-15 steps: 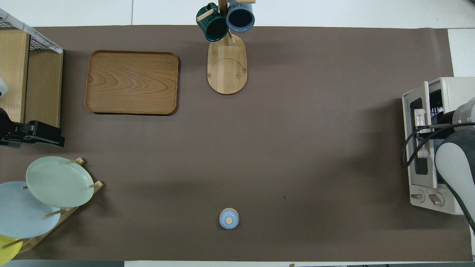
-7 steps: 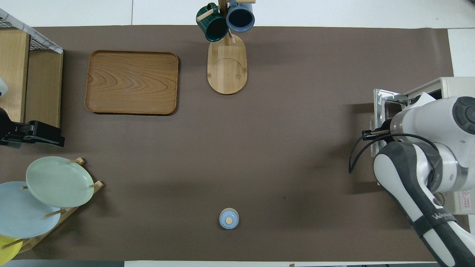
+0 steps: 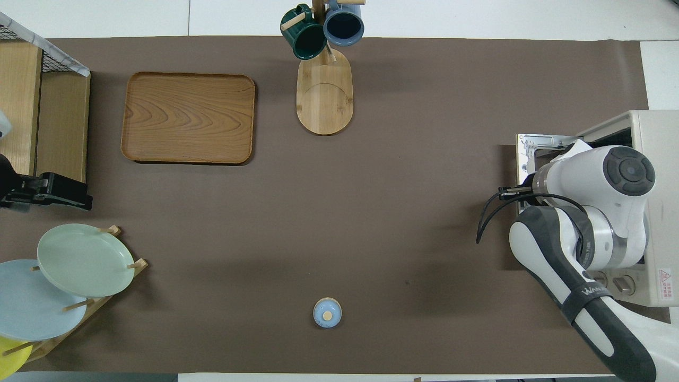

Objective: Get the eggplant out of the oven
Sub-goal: 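Reach into the oven and grasp the light blue plate with the right gripper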

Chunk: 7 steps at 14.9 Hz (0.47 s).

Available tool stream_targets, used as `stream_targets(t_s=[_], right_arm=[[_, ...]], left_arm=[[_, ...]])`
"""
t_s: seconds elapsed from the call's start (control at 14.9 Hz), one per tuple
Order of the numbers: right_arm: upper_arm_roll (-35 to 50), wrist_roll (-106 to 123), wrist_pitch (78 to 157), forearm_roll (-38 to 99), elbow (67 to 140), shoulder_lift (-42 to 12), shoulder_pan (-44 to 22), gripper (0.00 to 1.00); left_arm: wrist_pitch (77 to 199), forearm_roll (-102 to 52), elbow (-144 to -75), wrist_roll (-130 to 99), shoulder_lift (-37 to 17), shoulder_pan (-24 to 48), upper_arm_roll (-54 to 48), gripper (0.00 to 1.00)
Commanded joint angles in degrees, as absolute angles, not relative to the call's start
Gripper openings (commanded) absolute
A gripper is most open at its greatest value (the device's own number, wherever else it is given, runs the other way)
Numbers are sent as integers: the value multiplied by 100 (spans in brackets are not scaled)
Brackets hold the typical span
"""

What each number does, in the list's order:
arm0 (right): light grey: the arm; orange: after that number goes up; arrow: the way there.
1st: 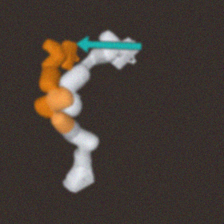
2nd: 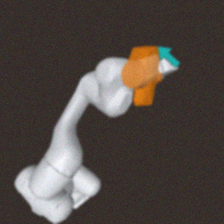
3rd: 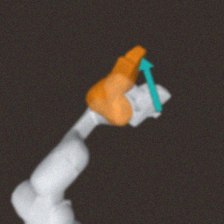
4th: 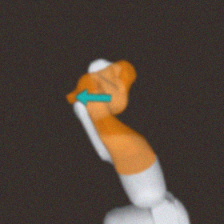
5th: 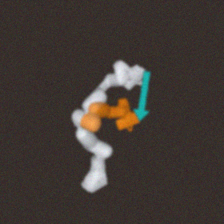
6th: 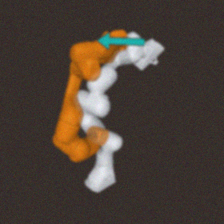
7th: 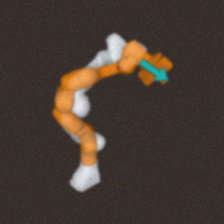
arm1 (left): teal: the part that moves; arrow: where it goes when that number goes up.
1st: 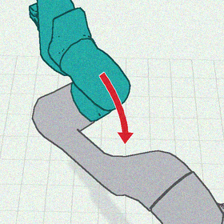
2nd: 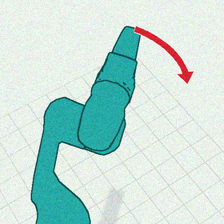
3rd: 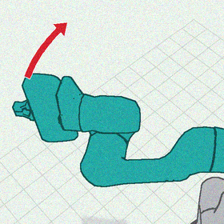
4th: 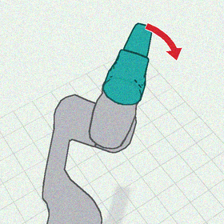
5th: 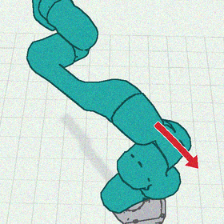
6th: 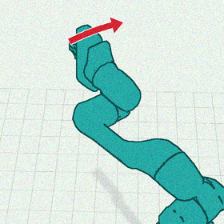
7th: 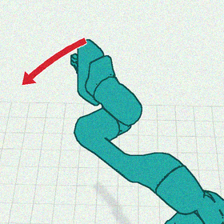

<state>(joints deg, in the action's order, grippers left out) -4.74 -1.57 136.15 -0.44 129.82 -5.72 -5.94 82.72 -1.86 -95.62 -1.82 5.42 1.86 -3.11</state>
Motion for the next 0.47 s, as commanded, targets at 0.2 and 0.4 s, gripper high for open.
stream_targets(t_s=[0.2, 0.4], right_arm=[[-545, -544, 13711, -44, 12912, -747, -887, 0], [-545, -773, 13388, -44, 12605, -712, -1186, 0]], left_arm=[[8253, -193, -9580, -202, 615, 132, -325, 100], [8253, -193, -9580, -202, 615, 132, -325, 100]])
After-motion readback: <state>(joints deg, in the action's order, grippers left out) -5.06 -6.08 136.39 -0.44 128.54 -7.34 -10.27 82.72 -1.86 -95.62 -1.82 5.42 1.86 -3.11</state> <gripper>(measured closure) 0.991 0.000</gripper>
